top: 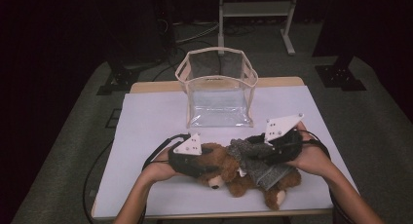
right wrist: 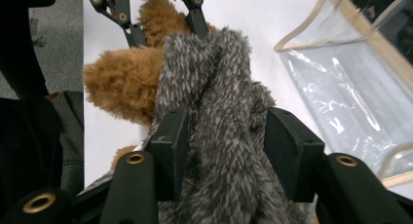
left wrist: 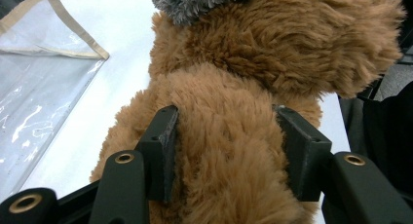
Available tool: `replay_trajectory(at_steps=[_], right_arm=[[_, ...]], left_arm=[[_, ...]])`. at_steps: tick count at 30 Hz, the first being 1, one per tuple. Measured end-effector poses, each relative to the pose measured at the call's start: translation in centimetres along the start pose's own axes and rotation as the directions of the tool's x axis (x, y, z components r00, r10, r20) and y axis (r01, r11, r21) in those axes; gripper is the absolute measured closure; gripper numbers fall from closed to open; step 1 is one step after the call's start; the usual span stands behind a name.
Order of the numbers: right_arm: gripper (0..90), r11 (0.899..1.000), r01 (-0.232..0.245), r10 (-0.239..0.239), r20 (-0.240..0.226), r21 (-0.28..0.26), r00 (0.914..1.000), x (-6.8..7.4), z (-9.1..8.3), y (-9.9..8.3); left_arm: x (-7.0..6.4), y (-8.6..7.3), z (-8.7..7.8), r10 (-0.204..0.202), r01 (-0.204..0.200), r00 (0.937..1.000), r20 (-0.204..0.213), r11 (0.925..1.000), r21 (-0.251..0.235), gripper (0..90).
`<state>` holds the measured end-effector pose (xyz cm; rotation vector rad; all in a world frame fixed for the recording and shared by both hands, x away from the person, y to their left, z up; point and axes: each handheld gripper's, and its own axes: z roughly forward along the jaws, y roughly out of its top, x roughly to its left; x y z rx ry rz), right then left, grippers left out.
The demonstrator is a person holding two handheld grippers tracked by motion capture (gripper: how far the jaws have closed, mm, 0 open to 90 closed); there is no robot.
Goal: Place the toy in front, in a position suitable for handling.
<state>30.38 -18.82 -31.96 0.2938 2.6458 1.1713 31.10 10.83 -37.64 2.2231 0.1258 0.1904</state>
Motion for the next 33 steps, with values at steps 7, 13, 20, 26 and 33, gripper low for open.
replay_trajectory(at_steps=[7, 13, 20, 26, 33], right_arm=[[49.5, 1.000, 0.016, -0.016, -0.017, -0.005, 0.9997, 0.7, -0.1, 0.2], [49.3, 0.999, 0.029, -0.028, -0.050, 0.032, 0.9984, 0.7, 2.1, 0.3], [53.4, 0.997, 0.057, -0.053, -0.072, 0.054, 0.9960, 1.2, 4.4, 0.7], [74.8, 0.995, 0.050, -0.047, -0.032, 0.092, 0.9984, 1.3, 4.8, 0.5], [77.5, 0.995, -0.003, 0.004, -0.014, 0.096, 0.9999, 0.3, 1.7, -1.0]], left_arm=[[0.0, 0.0, 0.0, 0.001, -0.001, 1.0000, 0.000, 1.0000, 0.001, 46.0], [0.1, 0.0, 0.0, -0.003, 0.003, 1.0000, 0.001, 1.0000, -0.002, 46.0], [0.0, 0.0, 0.2, -0.001, 0.001, 1.0000, -0.001, 1.0000, 0.008, 46.0], [0.1, 0.0, 0.2, -0.009, 0.009, 1.0000, 0.000, 1.0000, -0.001, 46.0], [0.1, 0.0, 0.1, -0.015, 0.015, 0.9999, 0.000, 0.9999, -0.005, 46.0]])
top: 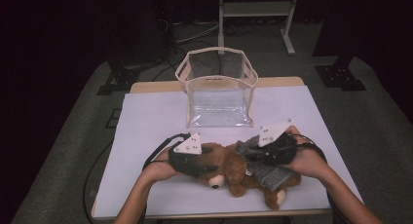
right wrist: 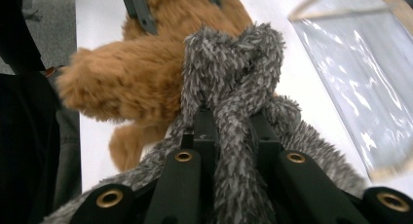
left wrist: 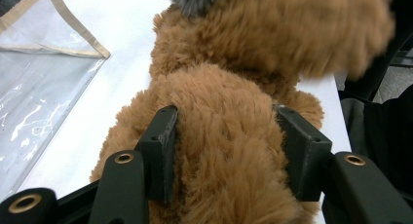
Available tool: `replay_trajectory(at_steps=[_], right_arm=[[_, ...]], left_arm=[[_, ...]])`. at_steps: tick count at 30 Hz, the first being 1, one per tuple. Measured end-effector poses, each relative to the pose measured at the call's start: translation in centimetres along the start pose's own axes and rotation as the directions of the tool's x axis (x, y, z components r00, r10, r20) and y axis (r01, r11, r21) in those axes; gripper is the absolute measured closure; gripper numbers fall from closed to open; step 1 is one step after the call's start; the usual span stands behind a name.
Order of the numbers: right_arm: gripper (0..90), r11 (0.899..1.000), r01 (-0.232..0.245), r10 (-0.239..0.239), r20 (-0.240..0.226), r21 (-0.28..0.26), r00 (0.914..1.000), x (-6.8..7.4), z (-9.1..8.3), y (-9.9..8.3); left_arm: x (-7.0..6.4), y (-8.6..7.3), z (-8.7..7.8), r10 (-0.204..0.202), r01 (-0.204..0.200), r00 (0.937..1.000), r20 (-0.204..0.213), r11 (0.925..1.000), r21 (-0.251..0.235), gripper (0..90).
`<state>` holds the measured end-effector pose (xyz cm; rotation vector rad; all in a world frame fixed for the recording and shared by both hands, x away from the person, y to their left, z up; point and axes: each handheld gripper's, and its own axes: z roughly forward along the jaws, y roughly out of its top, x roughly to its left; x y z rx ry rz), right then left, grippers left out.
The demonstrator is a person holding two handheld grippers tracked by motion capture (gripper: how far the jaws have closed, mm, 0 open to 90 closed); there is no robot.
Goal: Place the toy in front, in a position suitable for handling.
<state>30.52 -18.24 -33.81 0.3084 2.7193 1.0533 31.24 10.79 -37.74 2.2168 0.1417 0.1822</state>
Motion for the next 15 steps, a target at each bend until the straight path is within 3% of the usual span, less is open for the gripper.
replay_trajectory(at_steps=[3, 4, 10, 15], right_arm=[[77.5, 1.000, -0.028, 0.028, 0.015, 0.002, 0.9995, -0.3, -1.1, -1.0], [77.5, 0.997, -0.076, 0.076, 0.018, 0.005, 0.9969, -0.6, -2.2, -2.7], [77.4, 0.983, -0.181, 0.181, 0.008, -0.030, 0.9834, -0.6, -3.7, -6.2], [77.4, 0.975, -0.215, 0.215, 0.005, -0.057, 0.9766, -0.7, -4.4, -7.5]], left_arm=[[0.0, 0.0, 0.0, 0.005, -0.005, 1.0000, -0.001, 1.0000, 0.004, 46.0], [0.0, 0.1, 0.0, 0.006, -0.006, 1.0000, -0.001, 1.0000, 0.003, 46.0], [-0.1, 0.1, 0.0, 0.002, -0.002, 1.0000, 0.008, 1.0000, -0.008, 46.0], [0.0, 0.1, 0.0, 0.001, -0.001, 1.0000, 0.009, 1.0000, -0.008, 46.0]])
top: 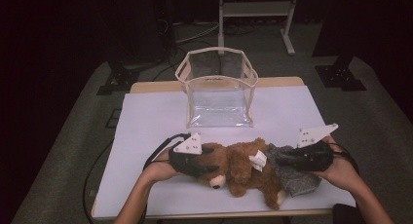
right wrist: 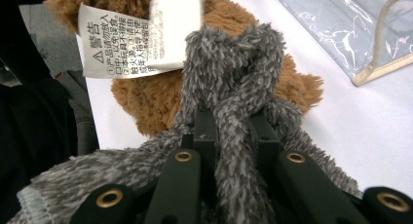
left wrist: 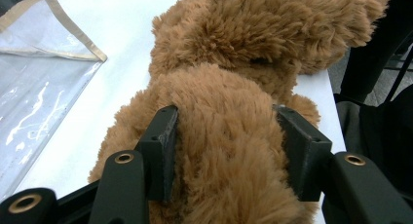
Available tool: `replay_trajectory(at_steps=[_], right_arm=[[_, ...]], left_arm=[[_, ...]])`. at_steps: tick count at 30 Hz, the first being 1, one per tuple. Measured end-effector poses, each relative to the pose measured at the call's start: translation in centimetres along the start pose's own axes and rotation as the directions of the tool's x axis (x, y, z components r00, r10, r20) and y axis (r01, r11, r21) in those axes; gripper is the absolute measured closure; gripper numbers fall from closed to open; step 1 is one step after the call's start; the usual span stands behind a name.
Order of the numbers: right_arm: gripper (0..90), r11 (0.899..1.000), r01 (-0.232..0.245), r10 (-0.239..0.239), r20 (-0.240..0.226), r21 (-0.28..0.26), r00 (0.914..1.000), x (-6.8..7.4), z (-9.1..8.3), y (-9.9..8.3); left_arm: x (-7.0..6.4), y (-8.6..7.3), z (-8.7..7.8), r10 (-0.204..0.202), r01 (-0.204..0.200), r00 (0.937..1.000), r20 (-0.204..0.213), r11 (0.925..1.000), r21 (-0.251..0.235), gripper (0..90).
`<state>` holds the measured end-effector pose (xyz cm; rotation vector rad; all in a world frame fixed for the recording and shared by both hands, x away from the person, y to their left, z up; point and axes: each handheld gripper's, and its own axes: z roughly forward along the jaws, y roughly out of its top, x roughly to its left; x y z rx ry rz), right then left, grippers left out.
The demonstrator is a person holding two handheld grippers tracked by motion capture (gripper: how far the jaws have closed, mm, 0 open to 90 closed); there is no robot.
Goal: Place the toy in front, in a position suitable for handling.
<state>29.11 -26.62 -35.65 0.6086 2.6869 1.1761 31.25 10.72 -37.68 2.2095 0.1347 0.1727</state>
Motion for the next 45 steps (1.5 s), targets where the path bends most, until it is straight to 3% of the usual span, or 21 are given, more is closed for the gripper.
replay_trajectory(at_steps=[8, 13, 16, 18, 21, 25, 30, 34, 38, 39, 42, 45], right_arm=[[77.4, 0.998, 0.044, -0.044, -0.018, -0.036, 0.9989, 0.5, 0.1, 2.6], [77.3, 0.993, 0.107, -0.110, -0.047, -0.051, 0.9929, 1.1, 1.8, 5.3], [77.2, 0.992, 0.117, -0.121, -0.066, -0.050, 0.9905, 1.1, 2.9, 6.0], [77.2, 0.993, 0.111, -0.114, -0.076, -0.044, 0.9905, 0.9, 3.3, 5.9], [77.3, 0.997, 0.061, -0.064, -0.090, -0.038, 0.9939, 0.1, 3.7, 4.8], [77.3, 0.999, 0.011, -0.013, -0.065, -0.037, 0.9978, -0.9, 2.7, 3.6], [77.3, 0.997, 0.051, -0.053, -0.040, -0.059, 0.9978, -0.5, 1.0, 5.5], [77.2, 0.990, 0.127, -0.131, -0.063, -0.061, 0.9894, 0.8, 1.4, 8.7], [77.2, 0.979, 0.196, -0.201, -0.114, -0.046, 0.9730, 2.2, 3.0, 12.1], [77.2, 0.977, 0.210, -0.212, -0.132, -0.022, 0.9685, 2.8, 3.7, 12.9], [77.3, 0.968, 0.248, -0.240, -0.161, 0.032, 0.9574, 3.6, 5.6, 13.8], [77.3, 0.966, 0.238, -0.216, -0.190, 0.101, 0.9578, 3.8, 7.4, 12.8]], left_arm=[[0.1, -0.1, 0.0, -0.006, 0.006, 1.0000, 0.001, 1.0000, 0.000, 46.1], [0.0, -0.1, -0.1, -0.004, 0.004, 1.0000, -0.001, 1.0000, 0.002, 46.0], [0.0, -0.1, -0.1, -0.001, 0.001, 1.0000, 0.000, 1.0000, 0.002, 46.0], [0.0, -0.2, -0.1, -0.005, 0.005, 1.0000, 0.002, 1.0000, -0.001, 46.0], [0.1, -0.2, -0.1, -0.005, 0.005, 1.0000, -0.001, 1.0000, -0.004, 46.0], [0.1, -0.1, 0.0, -0.008, 0.008, 1.0000, -0.004, 1.0000, -0.002, 46.1], [0.1, 0.0, 0.1, -0.009, 0.009, 0.9999, -0.007, 1.0000, -0.001, 46.1], [0.1, 0.0, 0.1, -0.006, 0.006, 1.0000, -0.007, 1.0000, 0.001, 46.1], [0.0, 0.1, 0.1, -0.007, 0.007, 0.9999, -0.009, 1.0000, 0.002, 46.1], [0.0, 0.1, 0.1, -0.006, 0.006, 0.9999, -0.009, 1.0000, 0.002, 46.1], [-0.1, 0.1, 0.0, -0.001, 0.001, 0.9999, -0.013, 1.0000, 0.005, 46.0], [0.0, 0.0, 0.0, -0.001, 0.002, 0.9999, -0.014, 1.0000, 0.003, 46.0]])
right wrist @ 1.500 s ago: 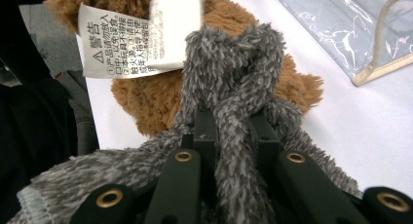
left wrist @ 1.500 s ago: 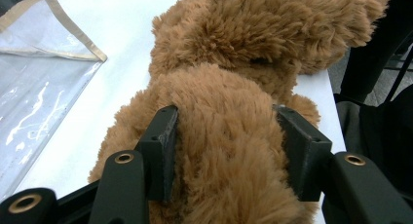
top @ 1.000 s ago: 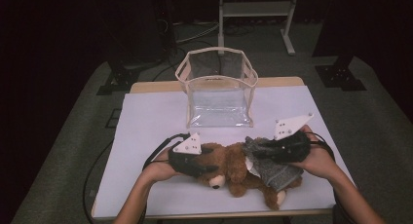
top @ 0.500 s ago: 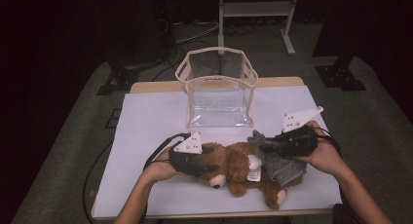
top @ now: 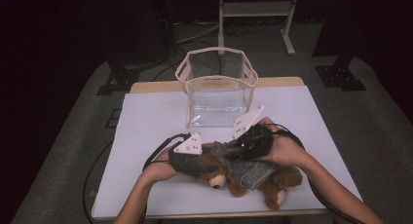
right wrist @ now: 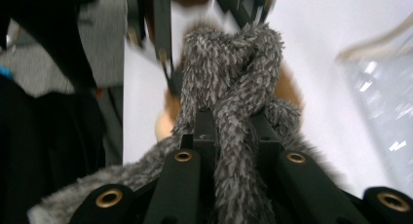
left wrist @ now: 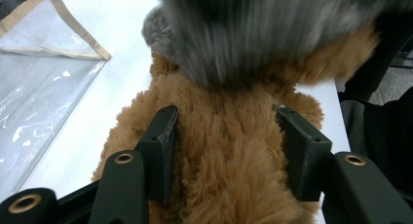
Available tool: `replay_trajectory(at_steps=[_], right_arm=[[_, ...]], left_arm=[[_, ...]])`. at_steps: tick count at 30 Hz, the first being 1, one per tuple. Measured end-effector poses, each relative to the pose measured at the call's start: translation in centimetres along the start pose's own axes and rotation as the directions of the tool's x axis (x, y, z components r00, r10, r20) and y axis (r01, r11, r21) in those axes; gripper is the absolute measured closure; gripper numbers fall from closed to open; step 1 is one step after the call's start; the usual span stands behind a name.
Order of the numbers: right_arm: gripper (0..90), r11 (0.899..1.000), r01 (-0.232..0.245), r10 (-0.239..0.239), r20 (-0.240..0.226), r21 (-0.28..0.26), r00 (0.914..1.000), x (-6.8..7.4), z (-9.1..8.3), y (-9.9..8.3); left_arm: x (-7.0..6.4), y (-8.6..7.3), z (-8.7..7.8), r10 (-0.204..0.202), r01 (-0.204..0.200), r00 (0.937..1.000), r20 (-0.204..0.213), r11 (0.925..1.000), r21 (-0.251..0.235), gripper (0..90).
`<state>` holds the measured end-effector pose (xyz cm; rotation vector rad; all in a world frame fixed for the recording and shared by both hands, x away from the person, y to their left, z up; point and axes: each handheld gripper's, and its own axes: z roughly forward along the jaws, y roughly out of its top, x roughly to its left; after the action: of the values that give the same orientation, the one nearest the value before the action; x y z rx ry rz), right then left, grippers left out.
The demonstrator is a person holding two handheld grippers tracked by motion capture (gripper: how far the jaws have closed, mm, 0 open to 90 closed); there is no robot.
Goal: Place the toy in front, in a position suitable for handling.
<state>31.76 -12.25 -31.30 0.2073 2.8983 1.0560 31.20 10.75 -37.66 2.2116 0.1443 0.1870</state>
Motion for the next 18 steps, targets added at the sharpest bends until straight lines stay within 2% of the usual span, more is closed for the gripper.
replay_trajectory(at_steps=[1, 3, 8, 12, 16, 18], right_arm=[[77.4, 1.000, -0.012, 0.012, -0.008, 0.025, 0.9999, -0.1, 0.7, -0.8], [77.5, 0.999, -0.026, 0.026, -0.009, 0.037, 0.9996, -0.1, 1.4, -2.0], [77.7, 0.999, -0.051, 0.050, -0.010, -0.016, 0.9987, -0.2, 0.8, -4.2], [77.9, 0.998, -0.058, 0.057, -0.003, -0.033, 0.9983, -0.1, 0.7, -4.8], [77.9, 0.997, -0.059, 0.059, 0.005, -0.041, 0.9982, 0.0, 0.7, -4.9], [77.9, 0.998, -0.051, 0.052, 0.011, -0.043, 0.9986, -0.1, 0.6, -5.0]], left_arm=[[0.0, 0.0, 0.0, -0.003, 0.003, 1.0000, -0.001, 1.0000, -0.002, 46.0], [0.1, -0.1, 0.1, -0.008, 0.008, 1.0000, 0.004, 1.0000, -0.005, 45.9], [0.0, 0.0, 0.0, -0.005, 0.005, 1.0000, 0.005, 1.0000, -0.007, 44.8], [0.2, -0.1, -0.5, -0.015, 0.015, 0.9999, -0.002, 0.9999, -0.008, 40.8], [0.5, -0.4, -1.1, -0.053, 0.053, 0.9984, -0.020, 0.9986, -0.003, 33.9], [0.6, -0.8, -1.3, -0.060, 0.060, 0.9980, -0.016, 0.9981, -0.010, 34.7]])
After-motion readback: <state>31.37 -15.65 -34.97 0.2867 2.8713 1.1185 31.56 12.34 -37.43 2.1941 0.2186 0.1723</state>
